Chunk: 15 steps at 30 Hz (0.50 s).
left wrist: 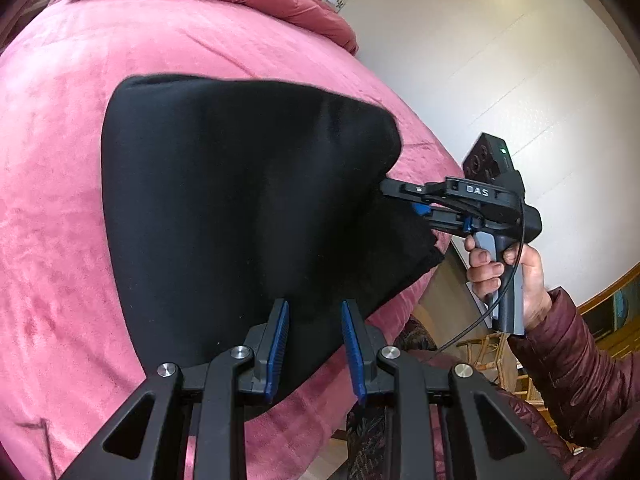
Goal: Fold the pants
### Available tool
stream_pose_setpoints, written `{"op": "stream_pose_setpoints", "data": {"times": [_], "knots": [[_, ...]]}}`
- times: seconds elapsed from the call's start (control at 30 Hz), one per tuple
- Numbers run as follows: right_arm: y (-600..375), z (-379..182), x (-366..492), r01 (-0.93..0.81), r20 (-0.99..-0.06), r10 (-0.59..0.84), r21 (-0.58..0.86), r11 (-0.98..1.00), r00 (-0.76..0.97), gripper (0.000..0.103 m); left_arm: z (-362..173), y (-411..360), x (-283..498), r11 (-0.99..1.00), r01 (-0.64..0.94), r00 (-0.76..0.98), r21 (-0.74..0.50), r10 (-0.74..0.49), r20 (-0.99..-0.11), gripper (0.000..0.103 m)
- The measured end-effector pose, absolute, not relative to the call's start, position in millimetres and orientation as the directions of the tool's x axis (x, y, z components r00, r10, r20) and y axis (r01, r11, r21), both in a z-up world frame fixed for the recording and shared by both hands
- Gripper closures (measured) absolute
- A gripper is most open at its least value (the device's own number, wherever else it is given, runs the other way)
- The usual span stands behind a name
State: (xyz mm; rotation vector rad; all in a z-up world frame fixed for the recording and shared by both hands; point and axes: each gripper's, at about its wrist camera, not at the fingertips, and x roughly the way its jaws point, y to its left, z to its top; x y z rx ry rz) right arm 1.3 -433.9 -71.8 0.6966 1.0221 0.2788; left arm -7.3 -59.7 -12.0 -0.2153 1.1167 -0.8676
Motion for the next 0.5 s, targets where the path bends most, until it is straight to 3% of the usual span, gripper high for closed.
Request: {"op": "stream_pose_setpoints", "data": {"times": [0.07,0.27,0.5], "knots": [[-444,-60,-9,0.104,-0.688,0.495,0.632,0.768,0.531,0.061,-9,-54,-5,0.659,0.503,0.178,-0.56,-0.712,-0.679,0.076],[-441,-30,-53,0.07,-0.702,0.485,0.601,0.796,0.521,0.061,2,-27,9,0.692,0.475,0.27,-0.544,-0.703,-0.658,0.075],[-425,-52,-73,0.145,-0.746,0.466,0.59,0.795,0.476,0.061,-3,-12,20,0.726,0.438,0.298,-0.53,-0.674,-0.676,0.074]]}}
